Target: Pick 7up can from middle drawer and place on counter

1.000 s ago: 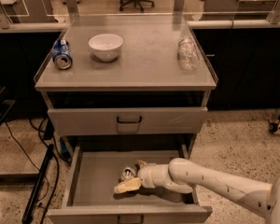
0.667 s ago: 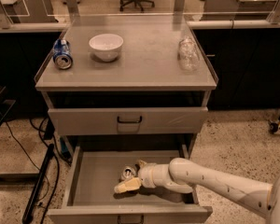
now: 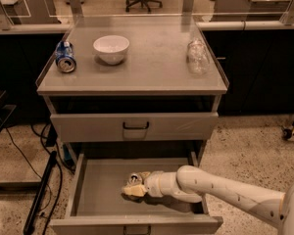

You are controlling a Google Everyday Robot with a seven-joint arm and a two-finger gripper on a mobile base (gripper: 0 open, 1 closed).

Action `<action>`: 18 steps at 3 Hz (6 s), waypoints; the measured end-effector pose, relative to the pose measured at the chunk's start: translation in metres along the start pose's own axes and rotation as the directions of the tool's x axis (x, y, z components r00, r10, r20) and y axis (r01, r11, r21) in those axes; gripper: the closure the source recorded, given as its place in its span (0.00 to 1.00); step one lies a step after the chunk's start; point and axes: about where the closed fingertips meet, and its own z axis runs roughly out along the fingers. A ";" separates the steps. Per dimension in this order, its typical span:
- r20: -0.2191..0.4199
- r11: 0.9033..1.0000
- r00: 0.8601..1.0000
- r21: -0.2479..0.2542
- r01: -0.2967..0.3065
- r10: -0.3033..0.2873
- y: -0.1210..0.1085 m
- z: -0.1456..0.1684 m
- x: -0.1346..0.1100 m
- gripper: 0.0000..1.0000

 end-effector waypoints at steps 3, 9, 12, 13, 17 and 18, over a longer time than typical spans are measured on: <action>-0.035 0.996 0.996 -0.008 -0.088 0.088 0.018 -0.026 -0.012 1.00; 0.086 0.992 0.996 0.130 -0.003 -0.008 0.068 -0.147 -0.118 1.00; 0.080 0.985 0.995 0.162 0.053 -0.067 0.064 -0.169 -0.166 1.00; 0.080 0.986 0.995 0.161 0.051 -0.065 0.064 -0.168 -0.166 1.00; 0.089 0.965 0.982 0.215 0.147 -0.169 0.052 -0.225 -0.266 1.00; 0.075 0.955 0.979 0.248 0.164 -0.187 0.056 -0.247 -0.283 1.00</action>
Offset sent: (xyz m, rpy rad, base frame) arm -0.0148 -0.0108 0.0245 0.0313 0.0896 -0.0189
